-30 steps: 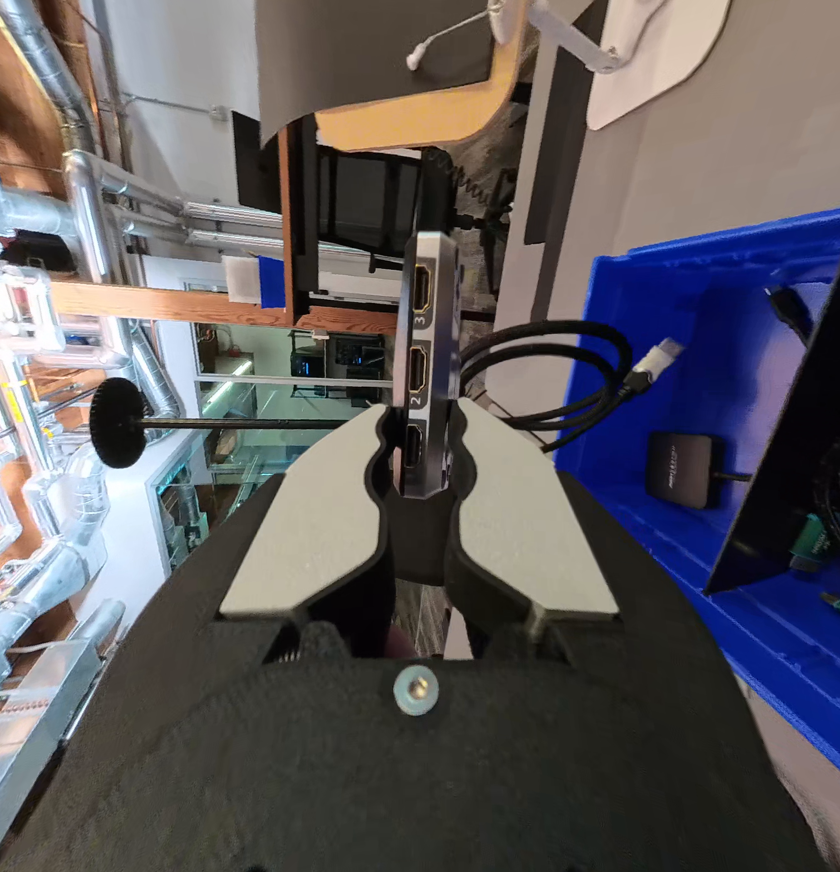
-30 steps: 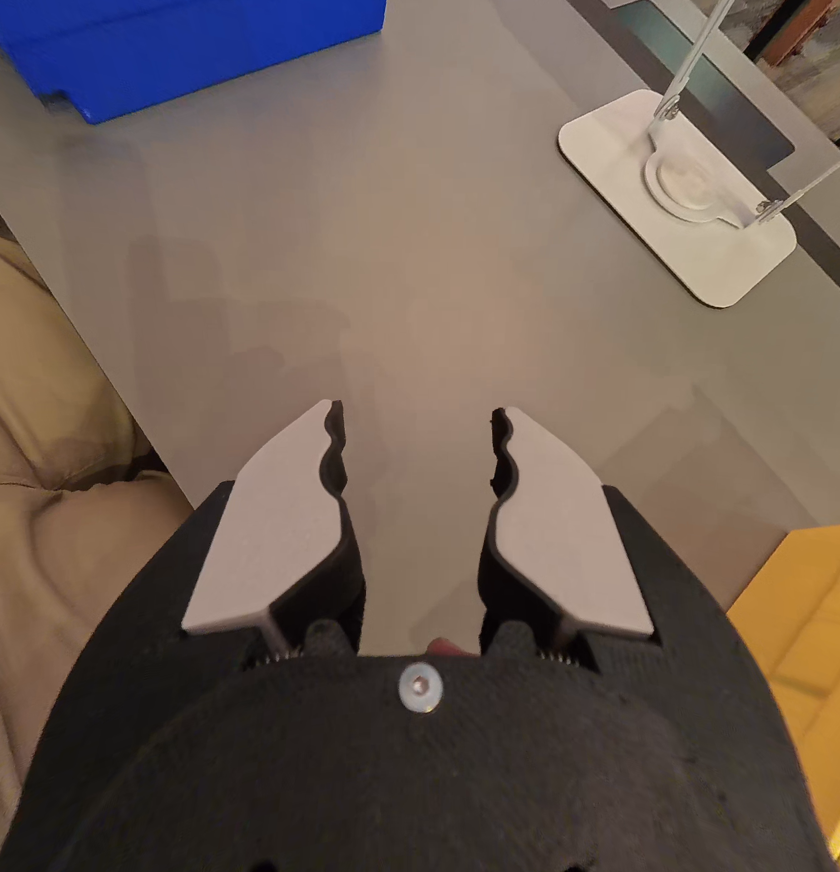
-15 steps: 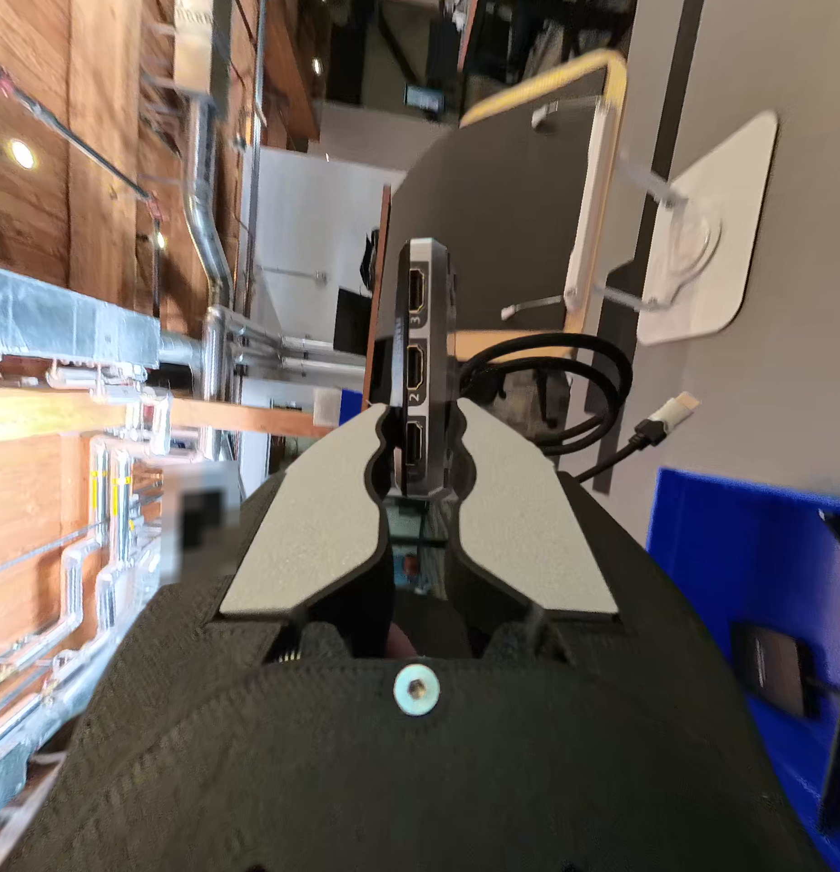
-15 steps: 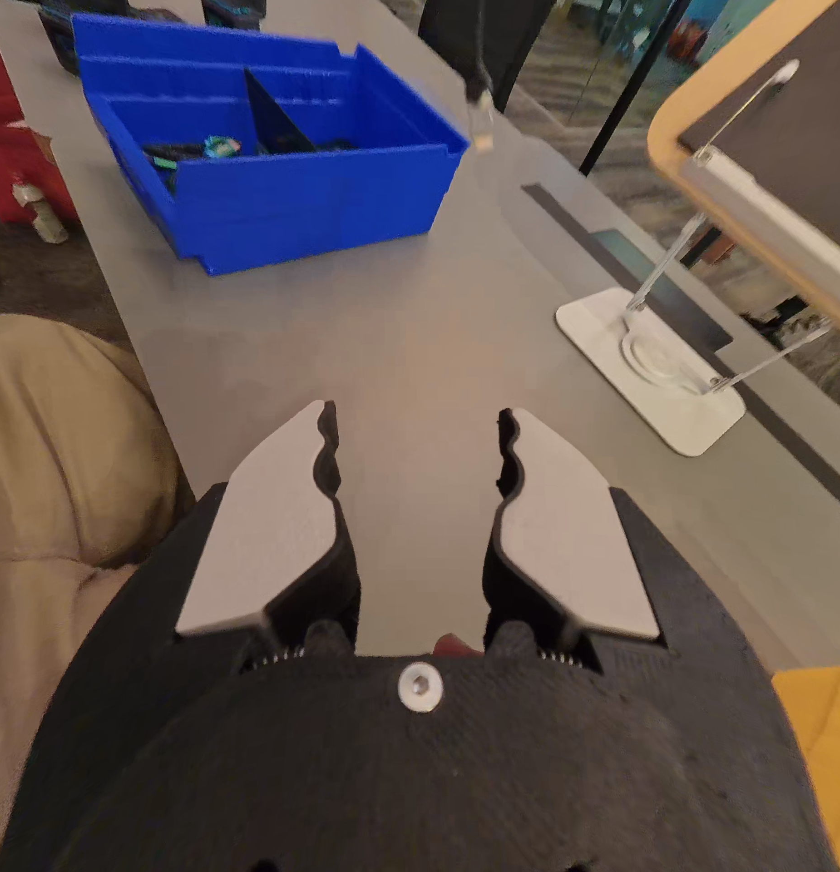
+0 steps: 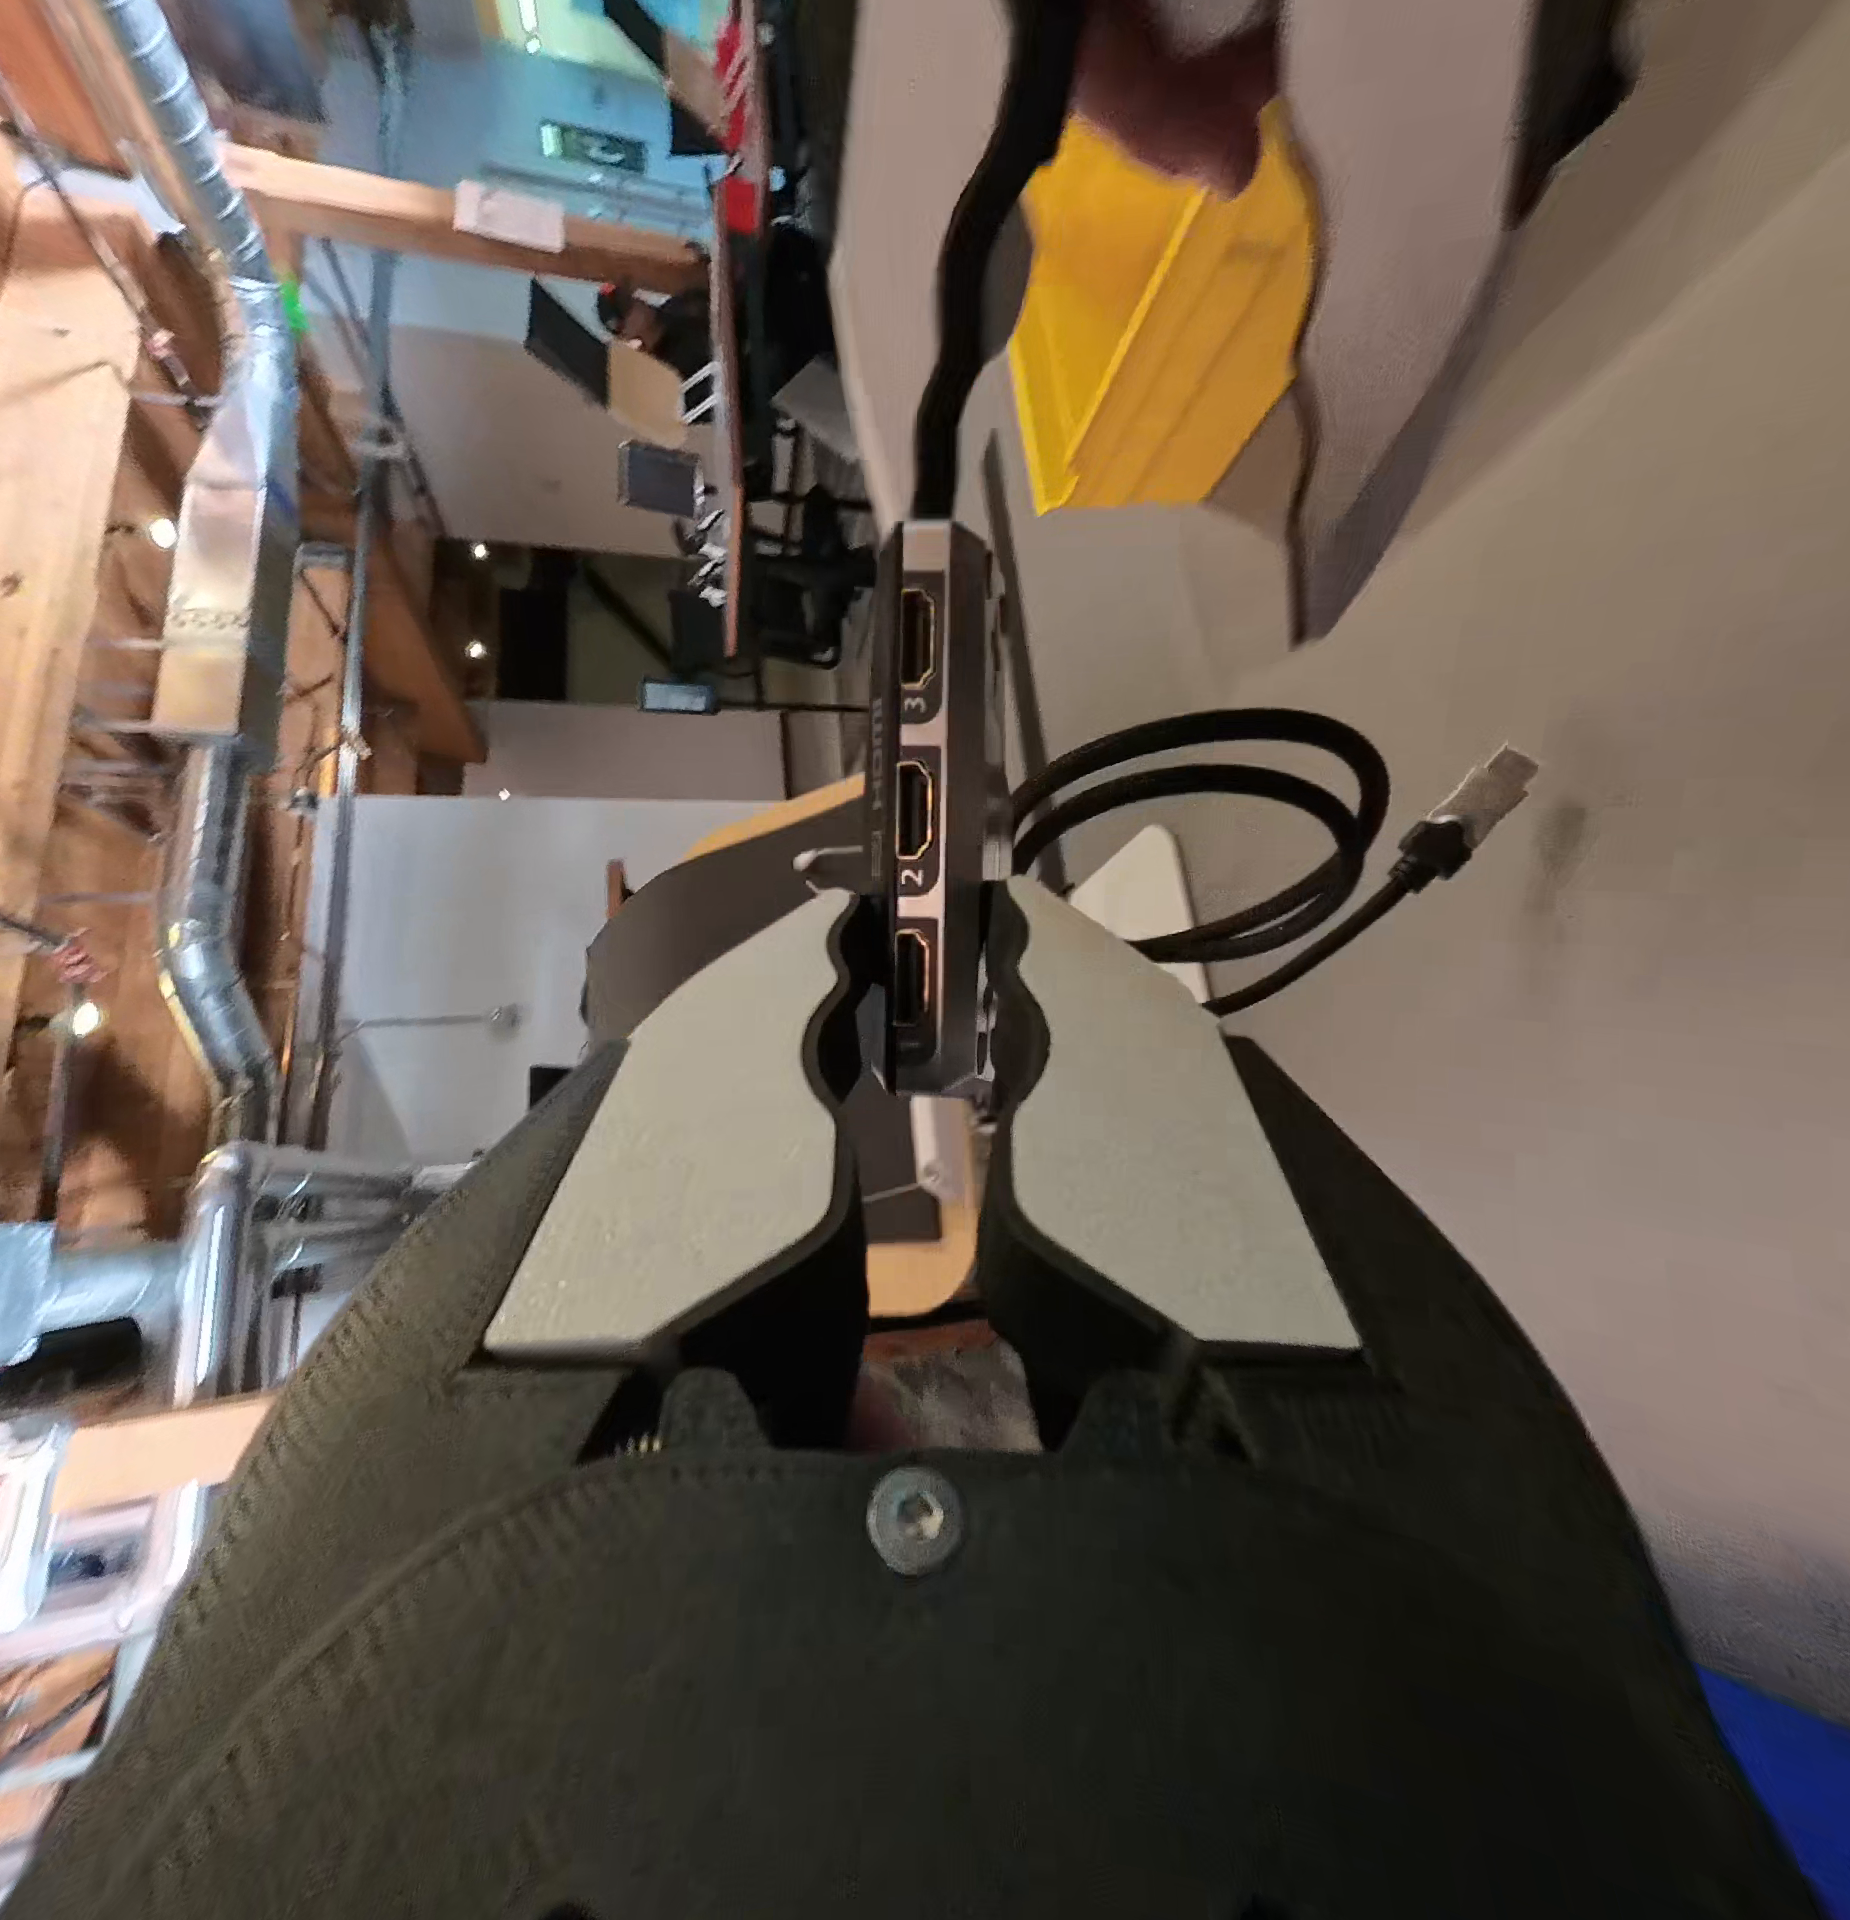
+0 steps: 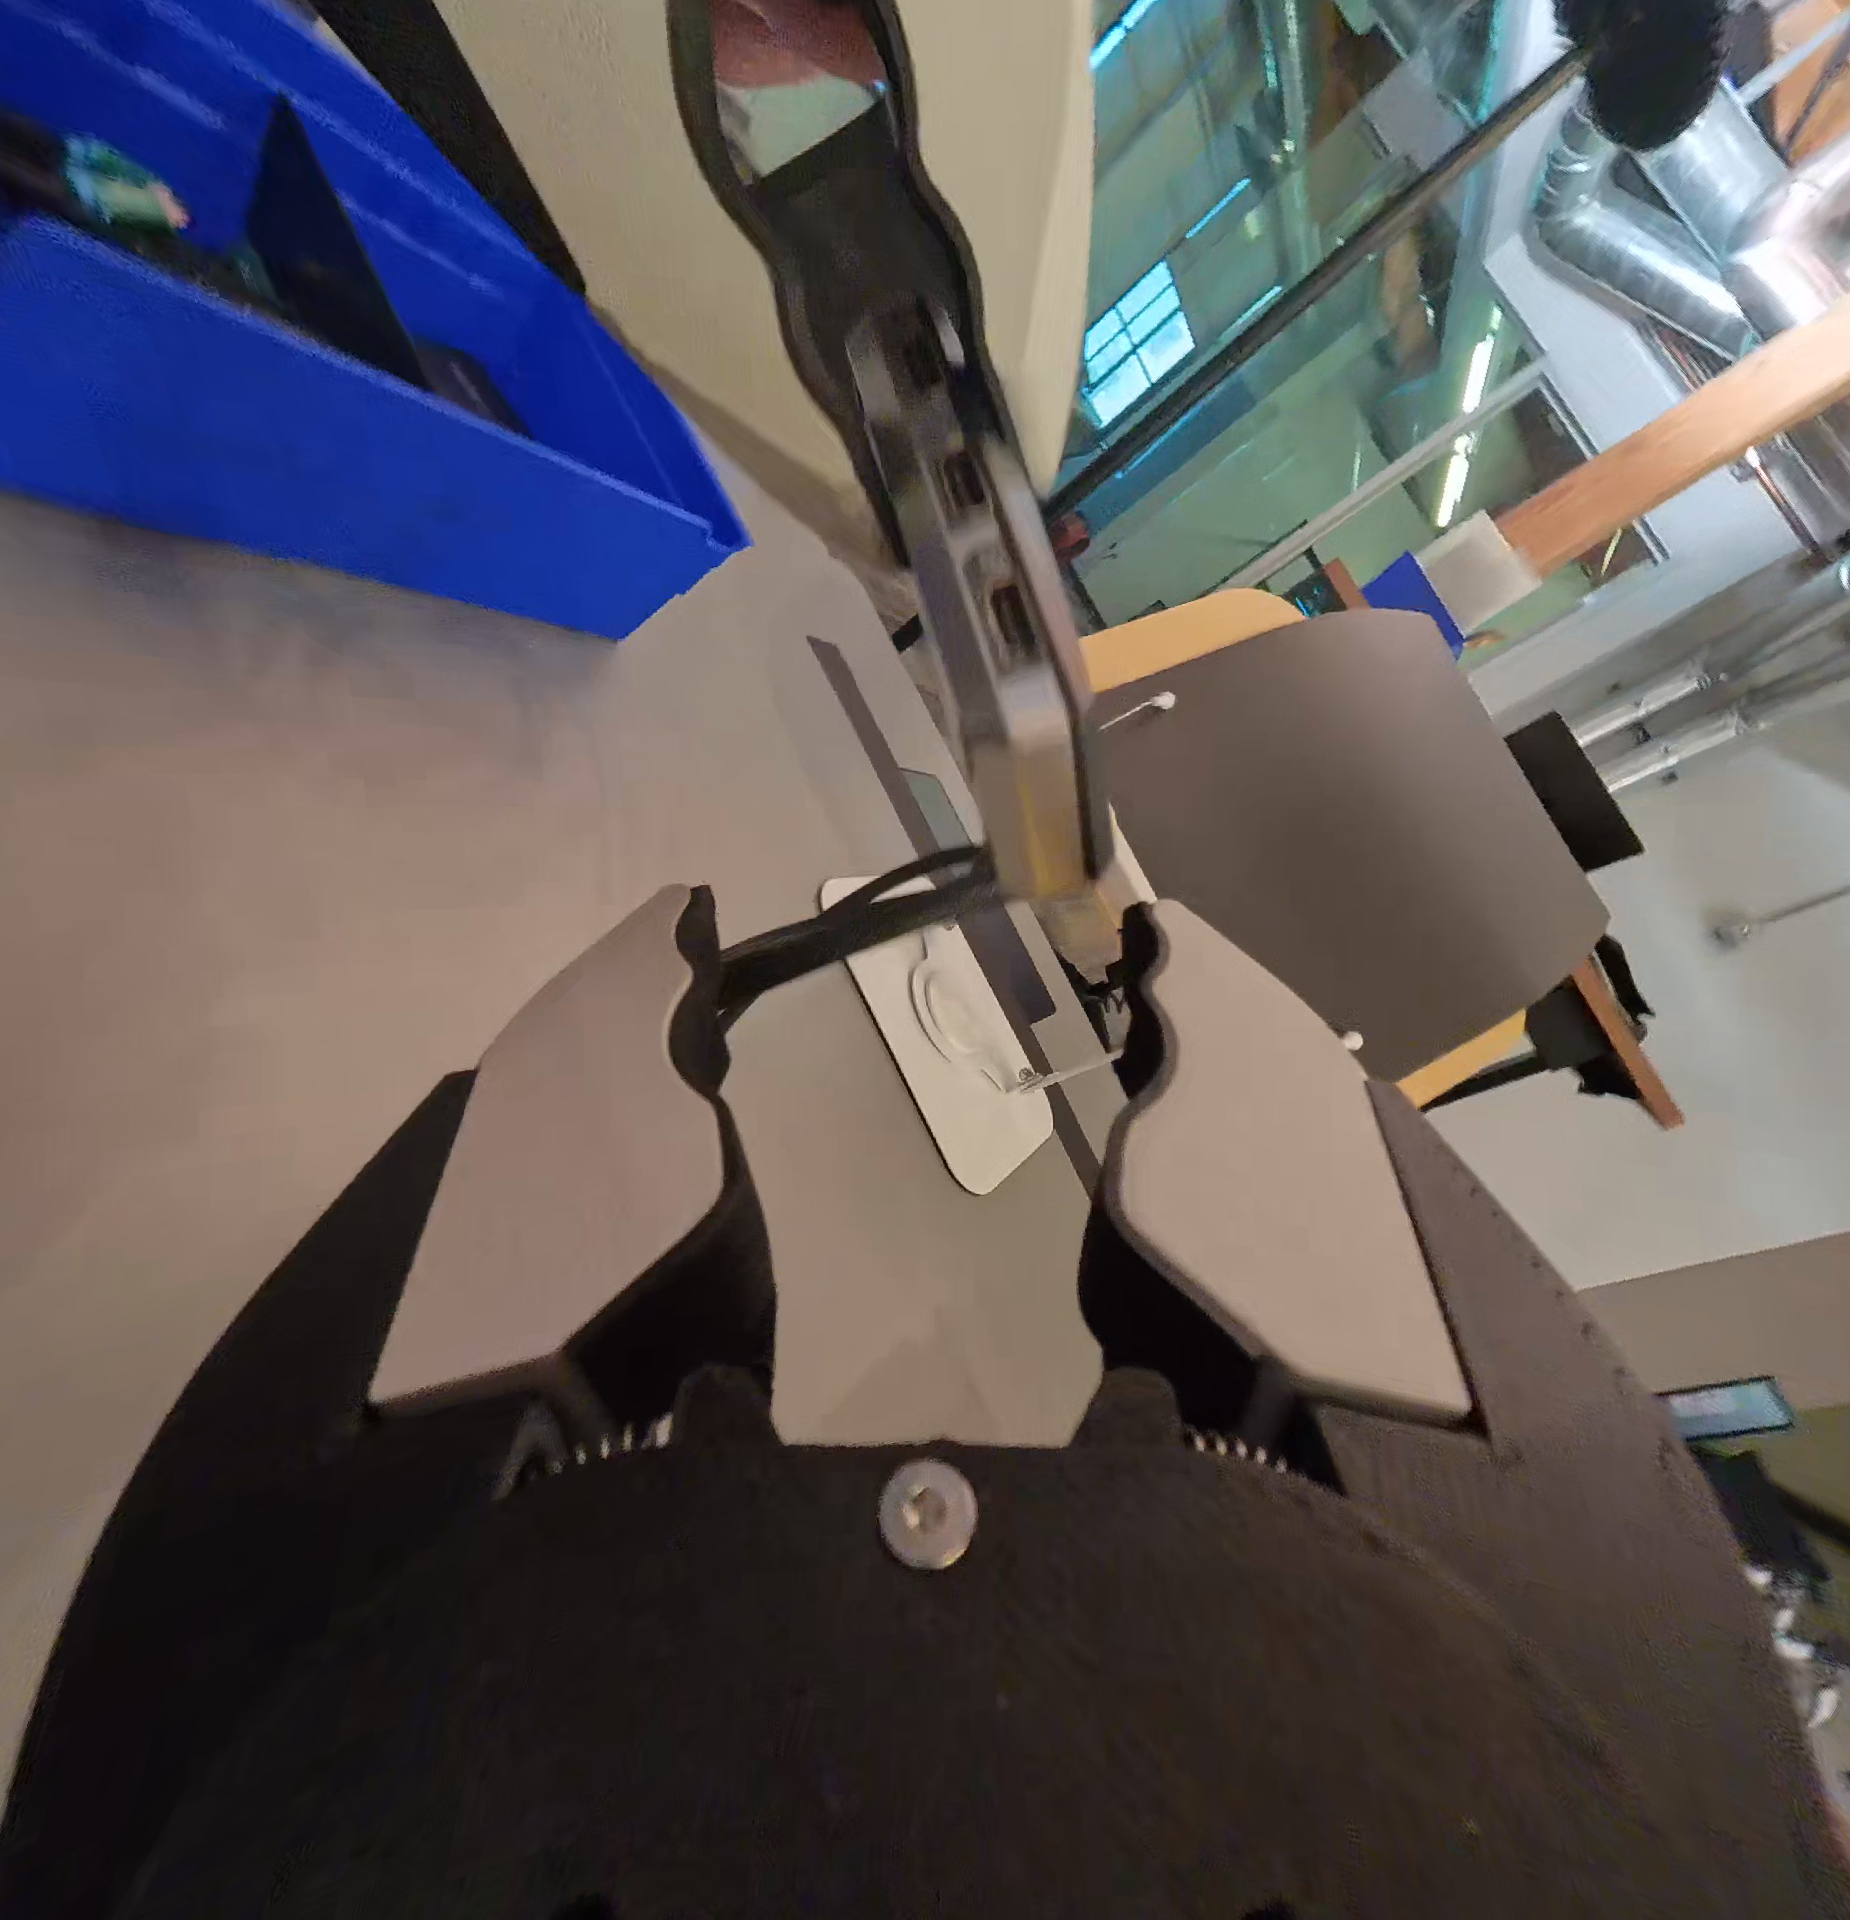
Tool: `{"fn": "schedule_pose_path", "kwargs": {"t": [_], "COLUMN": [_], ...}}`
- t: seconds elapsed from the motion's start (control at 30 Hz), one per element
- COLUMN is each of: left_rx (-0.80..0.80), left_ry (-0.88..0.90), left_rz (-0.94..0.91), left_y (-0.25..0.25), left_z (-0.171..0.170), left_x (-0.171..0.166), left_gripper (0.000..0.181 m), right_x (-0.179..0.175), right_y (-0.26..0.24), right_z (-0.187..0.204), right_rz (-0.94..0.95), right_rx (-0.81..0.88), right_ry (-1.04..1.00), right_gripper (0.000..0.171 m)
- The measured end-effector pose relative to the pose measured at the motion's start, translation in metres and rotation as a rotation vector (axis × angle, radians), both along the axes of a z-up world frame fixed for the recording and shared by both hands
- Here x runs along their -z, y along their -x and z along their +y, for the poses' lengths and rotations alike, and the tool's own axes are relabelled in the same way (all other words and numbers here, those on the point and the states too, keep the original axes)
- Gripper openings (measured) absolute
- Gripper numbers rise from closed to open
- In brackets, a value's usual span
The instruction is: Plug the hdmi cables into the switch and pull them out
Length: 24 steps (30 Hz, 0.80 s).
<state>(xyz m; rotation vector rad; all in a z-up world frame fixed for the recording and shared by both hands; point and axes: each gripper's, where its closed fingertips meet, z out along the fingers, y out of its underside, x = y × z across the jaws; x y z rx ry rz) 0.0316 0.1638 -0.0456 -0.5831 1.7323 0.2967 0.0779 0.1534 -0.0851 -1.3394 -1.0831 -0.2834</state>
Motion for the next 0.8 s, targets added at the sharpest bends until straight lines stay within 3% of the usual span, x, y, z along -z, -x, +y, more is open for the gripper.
{"fn": "schedule_pose_path", "kwargs": {"t": [0.13, 0.43, 0.5, 0.8], "left_rx": [0.061, 0.122, 0.128, 0.134], "left_ry": [0.045, 0.132, 0.153, 0.228], "left_rz": [0.042, 0.054, 0.043, 0.012], "left_y": [-0.018, -0.023, -0.023, -0.019], "left_z": [-0.016, -0.027, -0.027, -0.028], "left_x": [0.029, 0.052, 0.054, 0.062], "left_gripper": [0.021, 0.021, 0.027, 0.02], "right_x": [0.021, 0.029, 0.03, 0.037], "right_y": [0.005, 0.012, 0.013, 0.017], "right_z": [0.01, 0.004, 0.003, 0.002], "right_rz": [-0.113, -0.172, -0.174, -0.19], "right_rx": [-0.025, -0.073, -0.077, -0.098], "right_ry": [-0.016, -0.043, -0.029, -0.014], "right_gripper": [0.06, 0.022, 0.022, 0.022]}}
